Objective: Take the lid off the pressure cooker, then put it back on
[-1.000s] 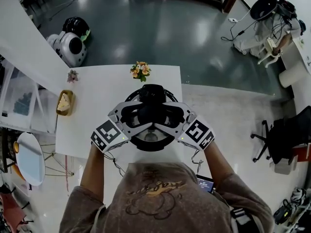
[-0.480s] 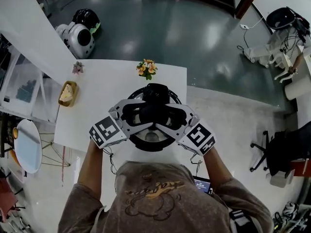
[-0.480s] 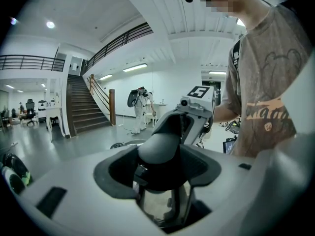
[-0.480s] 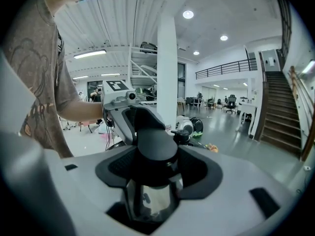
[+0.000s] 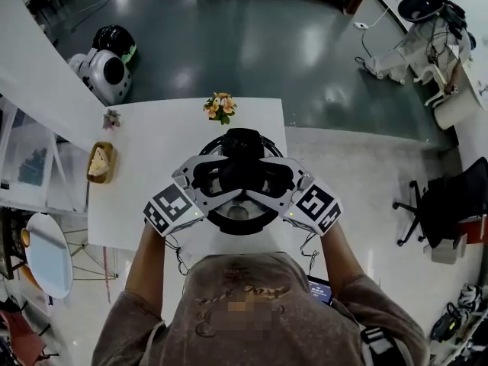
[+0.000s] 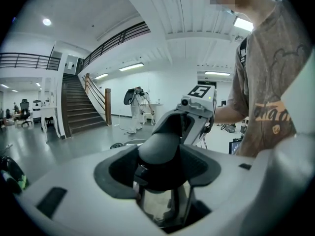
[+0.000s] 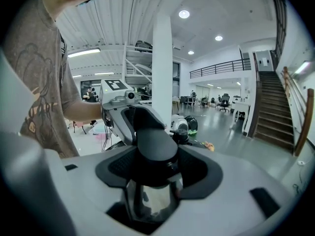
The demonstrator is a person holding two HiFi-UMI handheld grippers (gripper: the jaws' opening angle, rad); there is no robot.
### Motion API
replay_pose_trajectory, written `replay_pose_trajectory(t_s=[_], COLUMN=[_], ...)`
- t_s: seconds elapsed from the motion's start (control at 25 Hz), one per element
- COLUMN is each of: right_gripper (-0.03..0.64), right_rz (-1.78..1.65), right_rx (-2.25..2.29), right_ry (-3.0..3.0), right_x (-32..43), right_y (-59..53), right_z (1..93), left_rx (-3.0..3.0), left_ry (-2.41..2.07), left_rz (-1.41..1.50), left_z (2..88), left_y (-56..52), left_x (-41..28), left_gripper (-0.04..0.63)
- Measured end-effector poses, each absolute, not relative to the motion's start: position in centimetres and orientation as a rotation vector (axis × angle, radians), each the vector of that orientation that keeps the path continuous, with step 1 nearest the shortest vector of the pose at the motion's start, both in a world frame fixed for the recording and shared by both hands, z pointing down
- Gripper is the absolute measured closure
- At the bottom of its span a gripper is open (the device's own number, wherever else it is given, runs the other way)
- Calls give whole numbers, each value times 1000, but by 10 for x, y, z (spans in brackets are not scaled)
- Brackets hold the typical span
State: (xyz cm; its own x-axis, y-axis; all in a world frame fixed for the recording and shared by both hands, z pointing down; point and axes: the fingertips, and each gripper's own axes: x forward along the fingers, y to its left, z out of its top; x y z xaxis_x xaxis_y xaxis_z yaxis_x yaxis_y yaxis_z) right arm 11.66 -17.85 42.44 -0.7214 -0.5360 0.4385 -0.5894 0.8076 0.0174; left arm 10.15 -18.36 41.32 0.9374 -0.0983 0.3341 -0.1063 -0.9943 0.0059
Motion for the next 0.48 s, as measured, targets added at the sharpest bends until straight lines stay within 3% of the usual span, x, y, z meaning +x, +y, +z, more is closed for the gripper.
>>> replay_pose_trajectory(t_s=[0.48], right_gripper=[356], right_rz=[240], right_rx=[1121], right_ry=[-2442], right_x=[113], right_y=[-176], right_z=[425], left_rx=[3105], left_ry=[161], left_rz=[542], left_z=[416], left_y=[-185], left_x=[99], left_gripper=[327])
